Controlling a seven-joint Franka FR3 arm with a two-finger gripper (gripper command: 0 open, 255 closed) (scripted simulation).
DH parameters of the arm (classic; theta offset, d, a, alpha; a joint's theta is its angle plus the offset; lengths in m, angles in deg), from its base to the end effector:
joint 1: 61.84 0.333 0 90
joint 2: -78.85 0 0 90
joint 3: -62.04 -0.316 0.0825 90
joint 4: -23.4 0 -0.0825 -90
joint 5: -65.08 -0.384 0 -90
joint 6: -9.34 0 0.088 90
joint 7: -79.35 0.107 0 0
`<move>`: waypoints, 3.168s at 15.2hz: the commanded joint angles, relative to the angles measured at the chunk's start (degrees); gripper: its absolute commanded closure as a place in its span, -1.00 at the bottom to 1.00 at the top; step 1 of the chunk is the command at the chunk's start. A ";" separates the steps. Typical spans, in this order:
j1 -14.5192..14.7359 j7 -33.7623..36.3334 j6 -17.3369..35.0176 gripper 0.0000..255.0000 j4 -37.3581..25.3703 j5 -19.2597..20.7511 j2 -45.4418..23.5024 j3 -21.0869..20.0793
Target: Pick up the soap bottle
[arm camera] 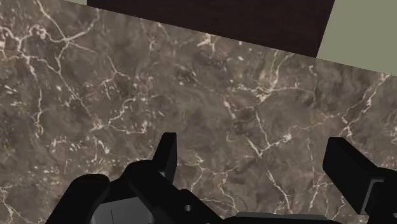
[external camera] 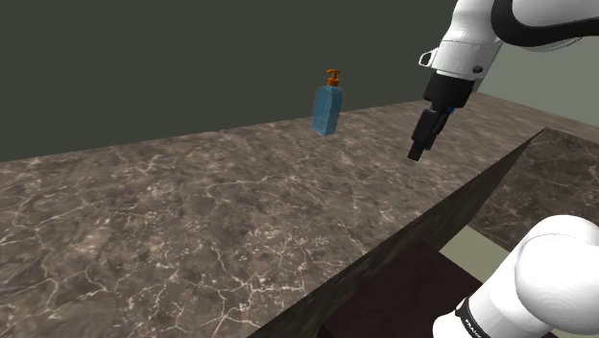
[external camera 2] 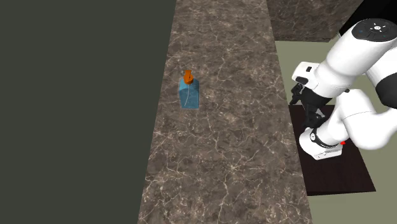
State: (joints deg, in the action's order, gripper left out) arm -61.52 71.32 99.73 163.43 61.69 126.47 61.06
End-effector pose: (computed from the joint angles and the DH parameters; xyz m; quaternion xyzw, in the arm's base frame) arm 0.2933 0.0142 0.5633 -0.9966 -0.0777 0.0162 0.0243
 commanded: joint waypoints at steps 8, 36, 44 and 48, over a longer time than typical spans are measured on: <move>-1.27 -2.22 9.59 -1.00 -7.20 0.73 -12.98 2.55; -4.41 -10.46 22.67 -1.00 -48.21 -7.06 -55.62 9.47; -4.37 -10.76 24.54 1.00 -46.29 -7.19 -55.60 9.44; -4.37 -10.75 24.53 1.00 -46.26 -7.18 -55.56 9.44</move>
State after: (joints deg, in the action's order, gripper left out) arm -65.90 60.56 124.28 117.14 54.51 70.95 70.52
